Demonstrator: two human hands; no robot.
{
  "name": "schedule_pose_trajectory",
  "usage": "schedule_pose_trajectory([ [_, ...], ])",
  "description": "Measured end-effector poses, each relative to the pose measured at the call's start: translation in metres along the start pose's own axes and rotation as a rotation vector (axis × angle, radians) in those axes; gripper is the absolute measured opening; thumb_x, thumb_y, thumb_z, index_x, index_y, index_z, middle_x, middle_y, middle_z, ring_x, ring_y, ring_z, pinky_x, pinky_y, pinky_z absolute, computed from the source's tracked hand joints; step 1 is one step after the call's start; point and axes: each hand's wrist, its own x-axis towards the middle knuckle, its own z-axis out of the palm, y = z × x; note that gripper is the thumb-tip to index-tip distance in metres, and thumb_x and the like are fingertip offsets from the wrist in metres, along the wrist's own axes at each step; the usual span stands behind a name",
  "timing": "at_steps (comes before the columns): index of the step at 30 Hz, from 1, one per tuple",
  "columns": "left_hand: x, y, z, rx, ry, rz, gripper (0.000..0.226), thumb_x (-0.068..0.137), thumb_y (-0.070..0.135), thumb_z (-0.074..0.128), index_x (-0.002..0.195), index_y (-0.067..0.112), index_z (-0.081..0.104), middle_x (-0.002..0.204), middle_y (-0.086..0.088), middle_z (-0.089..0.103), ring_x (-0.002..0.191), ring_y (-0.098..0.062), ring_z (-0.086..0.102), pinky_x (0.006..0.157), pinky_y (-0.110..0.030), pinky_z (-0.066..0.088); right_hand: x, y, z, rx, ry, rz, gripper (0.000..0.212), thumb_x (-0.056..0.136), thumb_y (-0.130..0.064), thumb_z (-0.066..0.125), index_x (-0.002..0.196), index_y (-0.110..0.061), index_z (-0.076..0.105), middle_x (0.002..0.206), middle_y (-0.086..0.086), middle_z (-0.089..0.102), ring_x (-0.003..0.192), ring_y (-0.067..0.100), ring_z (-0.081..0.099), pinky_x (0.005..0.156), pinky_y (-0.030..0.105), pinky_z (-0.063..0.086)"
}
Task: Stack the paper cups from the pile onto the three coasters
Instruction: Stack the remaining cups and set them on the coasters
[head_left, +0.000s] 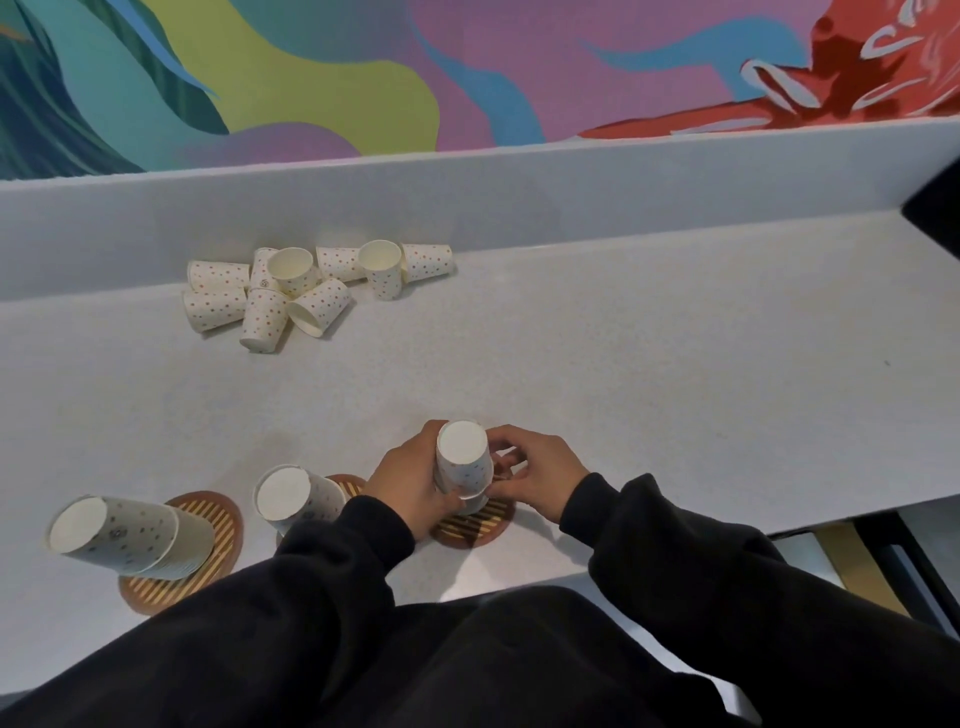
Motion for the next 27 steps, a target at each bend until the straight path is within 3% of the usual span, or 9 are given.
schedule_pose_trajectory([
  [8,-0.001,-0.002,0.006,-0.027,-0.016,-0.043,0.086,0.074,0.048,0.087,0.145,0.031,0.04,0.143,0.005,0.058,0.13,-0.022,0.056,0.107,-0.034,0.045,0.004,0.001,-0.001,-0.078,-0.04,-0.015,0.057,0.082,-0.025,0.087,0.133,-0.029,0.061,0.12,-0.016,0.063,0.104,0.008,0.062,0.093,0.027,0.055],
  [15,-0.001,-0.002,0.008,-0.022,-0.006,-0.056,0.086,0.071,0.06,0.085,0.141,0.038,0.04,0.141,0.01,0.059,0.128,-0.018,0.058,0.108,-0.035,0.049,0.007,0.003,-0.006,-0.07,-0.071,-0.014,0.057,0.082,-0.023,0.087,0.132,-0.031,0.061,0.114,-0.023,0.06,0.1,0.002,0.061,0.089,0.022,0.053],
  [17,-0.001,0.0,0.006,-0.019,-0.017,-0.066,0.086,0.074,0.053,0.086,0.143,0.036,0.038,0.142,0.008,0.058,0.129,-0.019,0.057,0.108,-0.034,0.048,0.008,0.004,-0.007,-0.073,-0.082,-0.016,0.058,0.082,-0.022,0.087,0.133,-0.031,0.06,0.116,-0.021,0.06,0.1,0.004,0.062,0.09,0.025,0.056],
  [19,-0.003,0.003,0.002,-0.023,-0.016,-0.079,0.088,0.08,0.031,0.085,0.149,0.033,0.03,0.147,0.003,0.054,0.134,-0.023,0.054,0.108,-0.033,0.045,0.009,0.004,-0.01,-0.084,-0.103,-0.03,0.063,0.081,-0.02,0.087,0.136,-0.032,0.057,0.121,-0.015,0.063,0.101,0.009,0.065,0.09,0.028,0.06],
  [21,-0.01,0.013,-0.01,-0.032,0.024,-0.084,0.096,0.086,0.009,0.075,0.157,0.034,0.016,0.158,0.002,0.044,0.143,-0.024,0.046,0.114,-0.035,0.04,0.013,0.004,-0.018,-0.091,-0.113,-0.05,0.067,0.082,-0.017,0.085,0.139,-0.034,0.053,0.122,-0.009,0.065,0.1,0.011,0.067,0.087,0.026,0.061],
  [23,-0.023,0.031,-0.032,-0.004,0.097,-0.038,0.099,0.089,0.001,0.068,0.159,0.037,0.009,0.163,0.005,0.036,0.147,-0.018,0.04,0.12,-0.036,0.035,0.018,0.002,-0.032,-0.106,-0.093,-0.061,0.064,0.084,-0.018,0.084,0.138,-0.033,0.055,0.121,-0.009,0.065,0.098,0.009,0.068,0.086,0.025,0.06],
  [27,-0.047,0.064,-0.107,0.065,0.227,0.135,0.088,0.087,-0.004,0.063,0.154,0.04,0.028,0.146,0.014,0.052,0.133,-0.004,0.05,0.111,-0.026,0.041,0.039,-0.017,-0.066,-0.152,-0.037,-0.096,0.045,0.085,-0.018,0.084,0.125,-0.031,0.067,0.116,-0.012,0.069,0.095,0.004,0.07,0.083,0.022,0.058],
])
